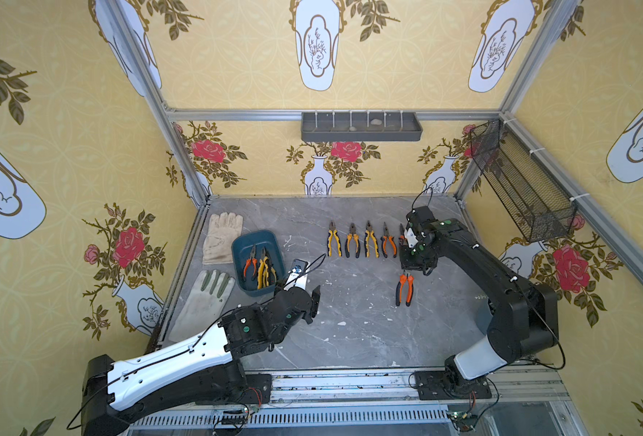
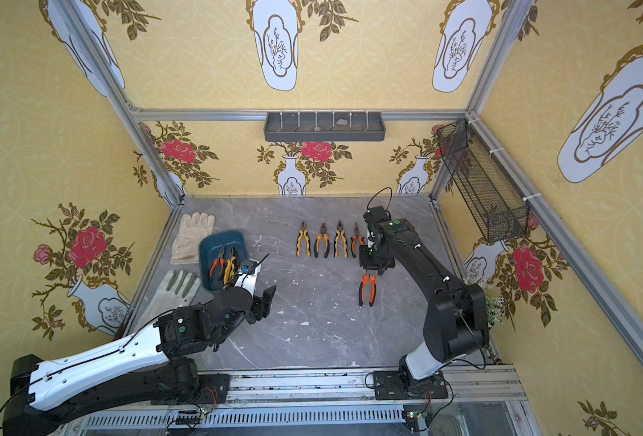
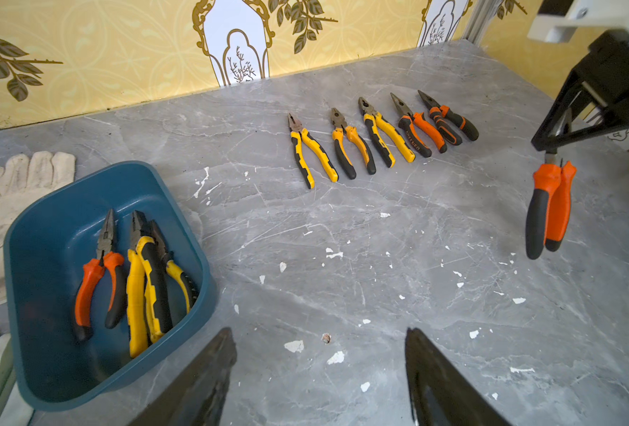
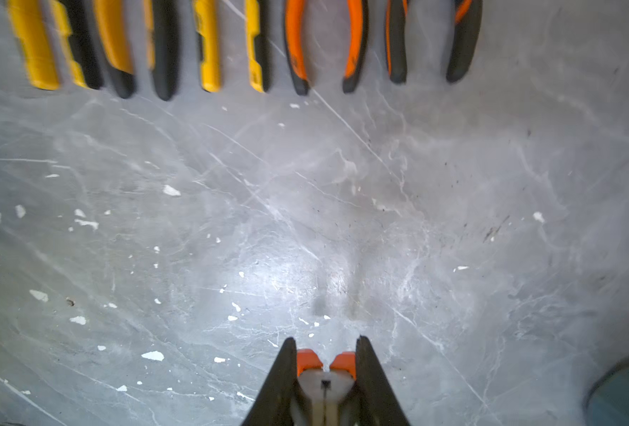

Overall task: Take the pliers out of the storage box
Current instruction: Place the pliers at the center of the board.

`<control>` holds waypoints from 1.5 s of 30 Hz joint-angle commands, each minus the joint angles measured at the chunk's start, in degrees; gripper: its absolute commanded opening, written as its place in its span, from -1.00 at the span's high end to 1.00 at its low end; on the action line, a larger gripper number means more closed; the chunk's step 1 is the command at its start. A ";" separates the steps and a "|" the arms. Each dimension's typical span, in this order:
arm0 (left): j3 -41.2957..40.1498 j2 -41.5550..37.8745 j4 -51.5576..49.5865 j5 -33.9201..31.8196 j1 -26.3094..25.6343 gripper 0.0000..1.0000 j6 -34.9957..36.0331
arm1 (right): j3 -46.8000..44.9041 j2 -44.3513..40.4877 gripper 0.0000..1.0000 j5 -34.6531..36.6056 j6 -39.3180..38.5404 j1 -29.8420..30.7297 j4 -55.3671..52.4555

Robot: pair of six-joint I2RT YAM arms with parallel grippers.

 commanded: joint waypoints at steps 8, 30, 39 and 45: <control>-0.10 0.21 2.85 2.02 0.04 -0.46 0.53 | -2.86 8.96 1.00 -0.25 3.14 0.21 7.97; -0.40 -3.38 -0.35 1.92 0.04 -0.44 -0.14 | 2.06 24.29 0.86 1.07 2.84 -0.76 13.56; 0.13 -3.79 -1.46 1.32 0.01 -0.45 0.14 | 1.95 23.75 0.47 -0.76 2.96 -0.41 13.76; 0.10 -3.56 -1.17 1.46 0.04 -0.45 0.25 | 1.01 22.71 0.35 -0.83 3.64 0.77 13.60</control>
